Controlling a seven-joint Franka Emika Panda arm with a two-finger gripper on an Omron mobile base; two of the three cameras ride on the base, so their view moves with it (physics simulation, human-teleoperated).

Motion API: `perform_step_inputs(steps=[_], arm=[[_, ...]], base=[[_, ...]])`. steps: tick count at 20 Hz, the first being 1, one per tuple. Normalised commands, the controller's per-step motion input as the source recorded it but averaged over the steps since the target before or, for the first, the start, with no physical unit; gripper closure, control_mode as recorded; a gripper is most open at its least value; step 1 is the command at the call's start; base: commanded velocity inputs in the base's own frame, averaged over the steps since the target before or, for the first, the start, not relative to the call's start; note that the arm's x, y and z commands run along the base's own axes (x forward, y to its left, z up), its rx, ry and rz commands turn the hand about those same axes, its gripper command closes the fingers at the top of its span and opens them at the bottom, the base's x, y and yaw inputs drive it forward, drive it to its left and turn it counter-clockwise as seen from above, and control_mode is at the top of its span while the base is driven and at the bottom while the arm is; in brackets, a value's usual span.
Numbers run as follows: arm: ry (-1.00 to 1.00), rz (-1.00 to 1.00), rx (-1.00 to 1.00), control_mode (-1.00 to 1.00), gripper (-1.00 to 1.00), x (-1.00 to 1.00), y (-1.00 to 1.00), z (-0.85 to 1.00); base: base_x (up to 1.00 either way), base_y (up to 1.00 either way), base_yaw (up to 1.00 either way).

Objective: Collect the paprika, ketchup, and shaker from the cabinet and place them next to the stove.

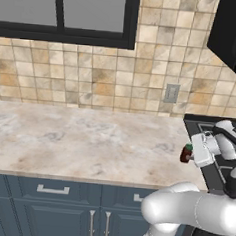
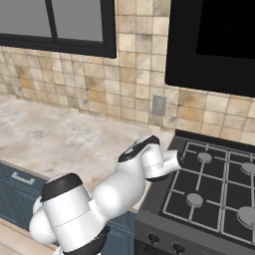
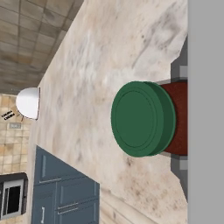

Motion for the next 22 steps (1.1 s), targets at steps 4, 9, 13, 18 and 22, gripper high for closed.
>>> perform_step_inputs(steps=[4, 9, 13, 18, 22], arm=[[0.00, 0.00, 0.00, -1.00, 1.00, 0.10, -0.17, 0.00], [0.00, 0.00, 0.00, -1.00, 1.00, 0.16, -0.23, 0.00], [0.00, 0.00, 0.00, -1.00, 1.00, 0.12, -0.29, 0.00], [0.00, 0.00, 0.00, -1.00, 1.00, 0.05, -0.25, -0.07], [0.00, 0.00, 0.00, -1.00, 1.00, 0.00, -0.15, -0.22]], base=[[0.00, 0.00, 0.00], [0.00, 0.00, 0.00], [0.00, 0.00, 0.00], [0.00, 0.00, 0.00], [0.00, 0.00, 0.00]])
